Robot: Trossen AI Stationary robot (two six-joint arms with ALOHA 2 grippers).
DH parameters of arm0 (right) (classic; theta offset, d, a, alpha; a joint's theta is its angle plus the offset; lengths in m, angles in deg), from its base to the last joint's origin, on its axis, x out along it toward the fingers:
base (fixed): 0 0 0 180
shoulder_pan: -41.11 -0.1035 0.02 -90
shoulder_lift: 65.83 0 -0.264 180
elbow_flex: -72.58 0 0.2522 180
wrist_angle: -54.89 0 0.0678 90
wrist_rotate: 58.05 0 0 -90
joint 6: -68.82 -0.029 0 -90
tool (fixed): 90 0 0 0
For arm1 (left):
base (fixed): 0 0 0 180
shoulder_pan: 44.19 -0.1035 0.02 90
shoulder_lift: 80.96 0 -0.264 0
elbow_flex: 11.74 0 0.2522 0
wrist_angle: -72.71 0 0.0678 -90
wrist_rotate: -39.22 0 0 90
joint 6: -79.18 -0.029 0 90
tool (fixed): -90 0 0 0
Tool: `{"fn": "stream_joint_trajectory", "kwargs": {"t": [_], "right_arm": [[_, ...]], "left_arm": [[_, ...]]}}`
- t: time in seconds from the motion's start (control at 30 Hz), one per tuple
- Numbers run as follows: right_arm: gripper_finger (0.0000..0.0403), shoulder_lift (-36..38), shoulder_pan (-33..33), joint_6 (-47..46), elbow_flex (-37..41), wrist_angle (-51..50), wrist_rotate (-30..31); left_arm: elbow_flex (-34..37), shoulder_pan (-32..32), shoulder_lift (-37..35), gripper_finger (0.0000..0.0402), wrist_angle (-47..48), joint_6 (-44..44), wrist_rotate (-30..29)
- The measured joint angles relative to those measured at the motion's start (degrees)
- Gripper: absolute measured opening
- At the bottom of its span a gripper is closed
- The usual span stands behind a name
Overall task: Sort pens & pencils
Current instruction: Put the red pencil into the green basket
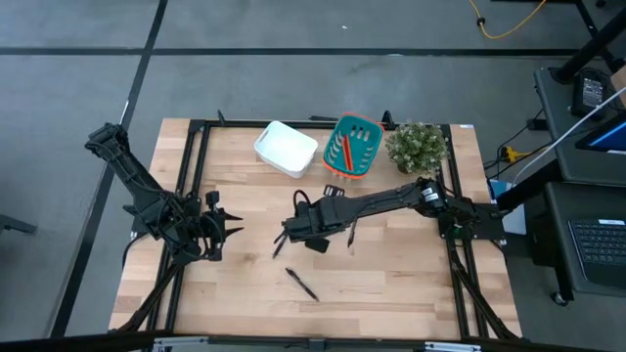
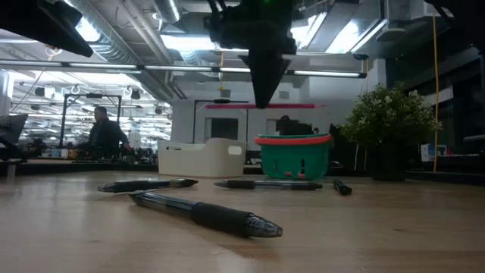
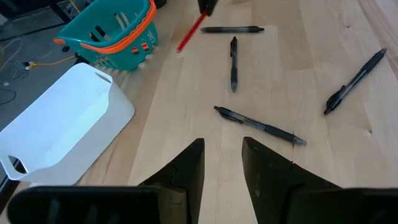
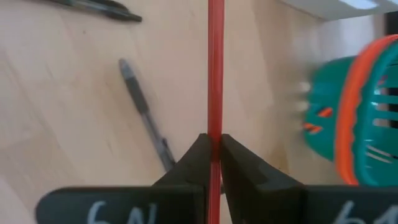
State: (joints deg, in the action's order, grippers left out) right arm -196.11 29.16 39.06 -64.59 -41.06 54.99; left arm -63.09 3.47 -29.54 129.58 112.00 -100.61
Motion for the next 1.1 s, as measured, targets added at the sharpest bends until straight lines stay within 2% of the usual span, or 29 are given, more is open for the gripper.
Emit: {"fn": "stream_joint_trajectory", "kwargs": {"t": [0.37, 0.6, 0.97, 1.1], "right_arm": [[0.0032, 0.07, 0.79, 1.54, -4.80, -7.82, 1.33], [0.0032, 0.30, 3.39, 4.78, -6.98, -7.81, 4.30], [0.0032, 0.33, 11.13, 11.02, -7.18, -7.83, 10.26], [0.0032, 0.33, 14.82, 13.07, -7.18, -7.83, 10.61]], "left_arm": [[0.00, 0.00, 0.00, 0.0102, 0.77, 0.00, 0.00], [0.00, -0.02, 0.00, 0.0102, 1.47, 0.01, 0.00], [0.00, 0.00, 0.00, 0.0102, 3.50, 0.01, -0.01], [0.00, 0.00, 0.00, 0.0102, 5.26, 0.11, -0.01]]}}
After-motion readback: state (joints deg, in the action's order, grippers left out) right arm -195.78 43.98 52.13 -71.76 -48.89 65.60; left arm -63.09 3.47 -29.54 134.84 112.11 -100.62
